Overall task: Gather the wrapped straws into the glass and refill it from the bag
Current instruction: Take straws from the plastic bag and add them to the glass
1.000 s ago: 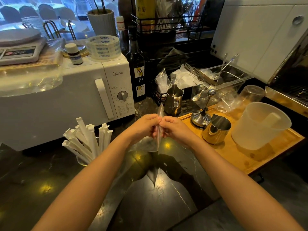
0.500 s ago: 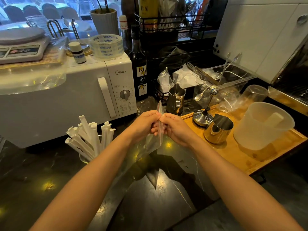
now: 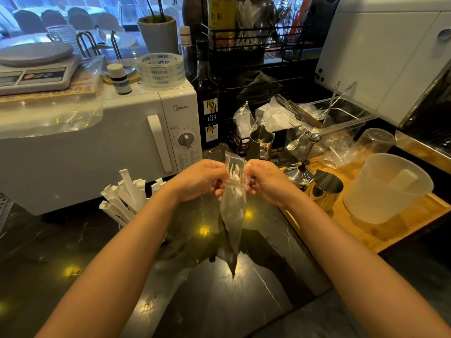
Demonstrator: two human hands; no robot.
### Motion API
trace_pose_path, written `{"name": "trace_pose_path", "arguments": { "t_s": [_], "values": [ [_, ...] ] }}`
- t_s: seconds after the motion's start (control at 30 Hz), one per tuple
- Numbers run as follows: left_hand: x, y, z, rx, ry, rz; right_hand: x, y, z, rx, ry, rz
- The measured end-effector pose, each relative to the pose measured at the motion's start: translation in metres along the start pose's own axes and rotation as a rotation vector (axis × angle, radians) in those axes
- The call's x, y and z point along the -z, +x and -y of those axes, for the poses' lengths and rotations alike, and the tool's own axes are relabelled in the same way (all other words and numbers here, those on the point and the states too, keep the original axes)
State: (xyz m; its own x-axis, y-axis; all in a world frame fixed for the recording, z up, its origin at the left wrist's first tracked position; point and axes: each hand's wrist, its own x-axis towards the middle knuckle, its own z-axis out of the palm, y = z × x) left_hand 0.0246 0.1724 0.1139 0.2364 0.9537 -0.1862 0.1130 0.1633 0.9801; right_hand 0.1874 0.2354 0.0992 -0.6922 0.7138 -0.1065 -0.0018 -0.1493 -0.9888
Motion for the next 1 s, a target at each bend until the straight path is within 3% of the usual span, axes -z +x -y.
{"name": "trace_pose_path", "arguments": {
  "t_s": [0.27, 0.7, 0.83, 1.0],
  "values": [
    [0.014, -0.022, -0.014, 0.078, 0.258, -0.122, 0.010, -0.010, 0.019, -0.012, -0.366, 0.096],
    [0.023, -0.053, -0.035, -0.005, 0.345, -0.252, 0.020, -0.031, 0.033, -0.061, -0.543, 0.267],
    [0.009, -0.042, -0.041, -0.061, 0.351, -0.264, 0.022, -0.043, 0.023, -0.077, -0.471, 0.299],
    [0.000, -0.034, -0.052, -0.139, 0.464, -0.257, 0.022, -0.040, 0.005, -0.206, 0.012, 0.086]
  ]
}}
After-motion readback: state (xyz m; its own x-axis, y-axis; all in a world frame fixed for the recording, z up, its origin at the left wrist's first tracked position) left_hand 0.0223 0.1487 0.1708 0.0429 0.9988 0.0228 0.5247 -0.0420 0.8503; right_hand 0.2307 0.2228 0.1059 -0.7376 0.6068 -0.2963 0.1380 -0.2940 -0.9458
